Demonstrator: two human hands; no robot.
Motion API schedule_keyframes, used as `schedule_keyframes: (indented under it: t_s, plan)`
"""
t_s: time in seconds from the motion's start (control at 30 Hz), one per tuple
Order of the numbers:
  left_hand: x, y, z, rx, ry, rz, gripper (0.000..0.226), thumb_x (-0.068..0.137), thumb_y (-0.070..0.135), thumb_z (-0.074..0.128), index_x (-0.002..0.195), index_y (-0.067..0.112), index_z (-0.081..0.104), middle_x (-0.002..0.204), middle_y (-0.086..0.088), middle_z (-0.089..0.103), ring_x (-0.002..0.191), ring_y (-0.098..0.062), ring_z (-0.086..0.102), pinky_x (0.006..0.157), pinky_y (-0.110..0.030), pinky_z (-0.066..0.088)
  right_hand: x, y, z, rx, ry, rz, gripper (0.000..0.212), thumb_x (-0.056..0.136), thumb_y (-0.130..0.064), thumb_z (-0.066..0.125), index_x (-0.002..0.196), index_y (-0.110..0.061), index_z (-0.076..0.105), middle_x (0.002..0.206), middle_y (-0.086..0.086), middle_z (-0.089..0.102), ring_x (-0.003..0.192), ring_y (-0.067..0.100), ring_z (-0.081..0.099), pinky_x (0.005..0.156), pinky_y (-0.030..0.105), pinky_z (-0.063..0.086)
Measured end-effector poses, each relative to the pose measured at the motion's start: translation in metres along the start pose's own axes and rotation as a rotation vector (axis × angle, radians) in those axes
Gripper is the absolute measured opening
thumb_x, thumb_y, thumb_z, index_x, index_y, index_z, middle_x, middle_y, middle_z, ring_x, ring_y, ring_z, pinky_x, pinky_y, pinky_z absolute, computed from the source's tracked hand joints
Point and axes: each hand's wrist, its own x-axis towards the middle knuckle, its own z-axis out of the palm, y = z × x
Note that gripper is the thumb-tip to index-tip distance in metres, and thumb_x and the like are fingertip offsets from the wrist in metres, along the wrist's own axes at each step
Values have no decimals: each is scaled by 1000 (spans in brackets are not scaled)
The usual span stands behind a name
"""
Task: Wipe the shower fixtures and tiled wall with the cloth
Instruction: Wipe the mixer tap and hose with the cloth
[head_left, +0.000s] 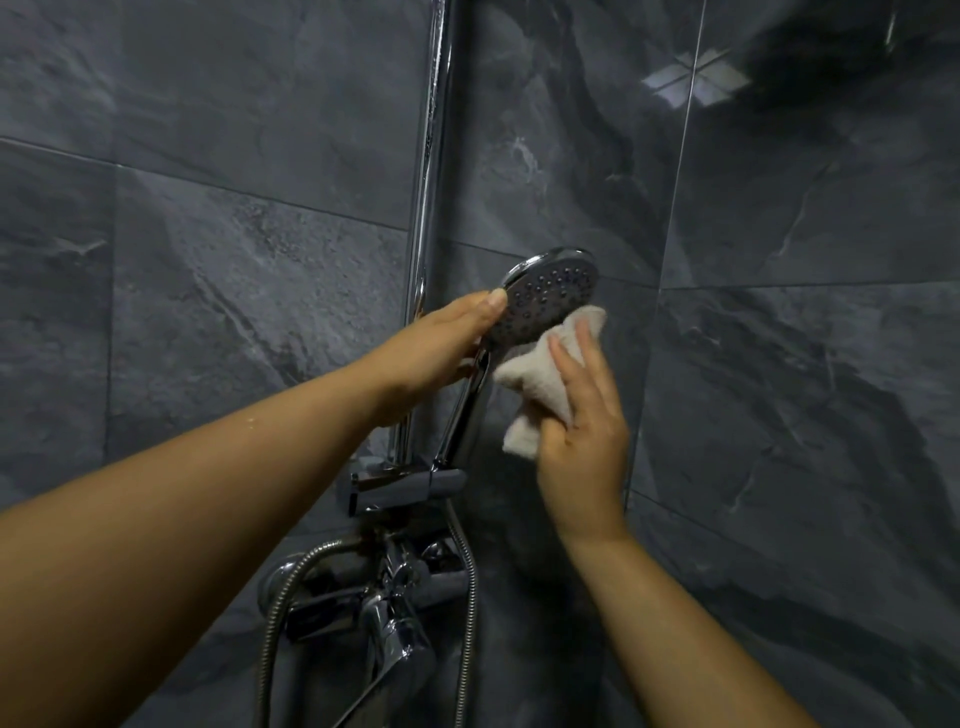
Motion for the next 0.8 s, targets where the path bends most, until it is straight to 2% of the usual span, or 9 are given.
schedule_keyframes:
  t_s: [0.1,0.2,0.27,0.33,0.37,0.47,0.53,0.67,0.8]
  plan:
    - [0,0,2,17,11,-10,27,98,44,31,115,36,50,113,11,59,109,-8,53,90,-23,41,6,-7,5,33,100,-52,70,67,22,45,128,-12,46,144,8,30,137,16,26,110,12,19]
    - [-1,3,5,-19,31,-3,30,99,40,30,117,30,52,104,10,61,90,0,57,81,-18,47,2,-7,33,19,72,-24,66,71,21,46,129,-10,48,146,6,25,139,24,23,114,18,20]
    - [-3,4,5,-28,40,-1,30,100,36,31,120,26,50,103,10,61,84,3,59,71,-12,49,-15,3,45,20,15,-12,54,78,14,44,128,-6,52,146,0,25,139,13,25,114,21,22]
    - [-2,5,6,-15,49,-22,28,99,38,32,119,28,49,107,9,60,93,-1,57,75,-16,47,-36,13,43,50,-108,105,47,86,8,40,129,-6,53,142,-16,29,131,-10,28,107,7,23]
    - [-2,5,6,-10,54,-34,26,98,39,33,117,30,49,106,10,59,95,-2,56,77,-17,45,-44,18,41,67,-171,169,48,86,10,41,129,-9,52,139,-18,32,127,-14,30,102,0,22]
    - [-3,6,9,1,57,-49,26,99,38,32,117,30,48,102,13,58,91,2,54,77,-15,44,-46,19,32,83,-75,285,57,77,20,46,128,-5,52,142,8,36,130,14,35,100,-3,17]
    - [-4,6,8,18,62,-33,30,99,37,32,122,27,48,106,9,59,93,-1,55,76,-13,46,-31,16,36,114,-35,331,55,79,19,49,130,-2,51,143,14,35,131,17,34,102,-2,18]
    - [-2,3,7,18,94,-32,26,99,38,32,118,29,47,108,12,56,97,-1,54,86,-18,42,-31,12,47,128,-167,229,47,87,11,47,131,-5,52,138,4,36,124,1,34,101,-1,22]
    - [-1,2,11,41,118,-46,24,99,39,31,118,31,44,107,11,55,96,-2,53,87,-20,41,-61,45,30,42,-420,262,54,82,14,51,131,-11,53,137,8,42,125,12,38,100,-3,18]
